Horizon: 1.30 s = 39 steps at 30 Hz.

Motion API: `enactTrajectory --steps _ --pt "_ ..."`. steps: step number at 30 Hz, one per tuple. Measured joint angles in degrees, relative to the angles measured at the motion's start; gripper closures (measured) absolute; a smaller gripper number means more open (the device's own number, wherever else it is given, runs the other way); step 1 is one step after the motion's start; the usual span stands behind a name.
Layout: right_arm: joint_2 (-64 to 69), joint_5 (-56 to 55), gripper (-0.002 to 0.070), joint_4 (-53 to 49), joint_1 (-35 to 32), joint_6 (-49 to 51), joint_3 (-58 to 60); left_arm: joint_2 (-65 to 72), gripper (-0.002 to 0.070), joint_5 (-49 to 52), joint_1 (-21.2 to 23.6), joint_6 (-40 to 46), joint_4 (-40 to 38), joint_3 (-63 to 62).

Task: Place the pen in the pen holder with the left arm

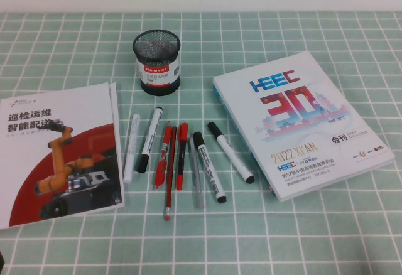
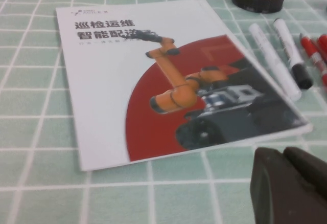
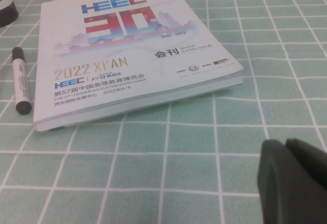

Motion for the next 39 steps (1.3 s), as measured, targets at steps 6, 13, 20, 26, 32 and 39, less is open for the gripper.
enactTrajectory --steps 6,13,20,26,32,39 --pt "0.00 0.00 0.0696 0.00 0.00 0.00 0.00 0.00 0.0678 -4.72 0.00 -4.99 -8.96 0.24" --pt "0.00 0.00 0.0696 0.00 0.00 0.00 0.00 0.00 0.0678 -11.27 0.00 -3.72 -14.14 0.24" --pt "0.00 0.00 0.0696 0.00 0.00 0.00 0.00 0.00 0.0677 -13.14 0.00 -4.16 -15.12 0.24" --pt "0.00 0.00 0.0696 0.00 0.00 0.00 0.00 1.93 0.0678 -11.04 0.00 -6.19 -15.33 -1.69" --pt "0.00 0.00 0.0696 0.00 0.00 0.00 0.00 17.71 0.0678 -2.65 0.00 -6.43 -15.33 -14.24" --pt "0.00 0.00 0.0696 0.00 0.00 0.00 0.00 40.91 0.0678 11.92 0.00 0.57 -15.22 -29.75"
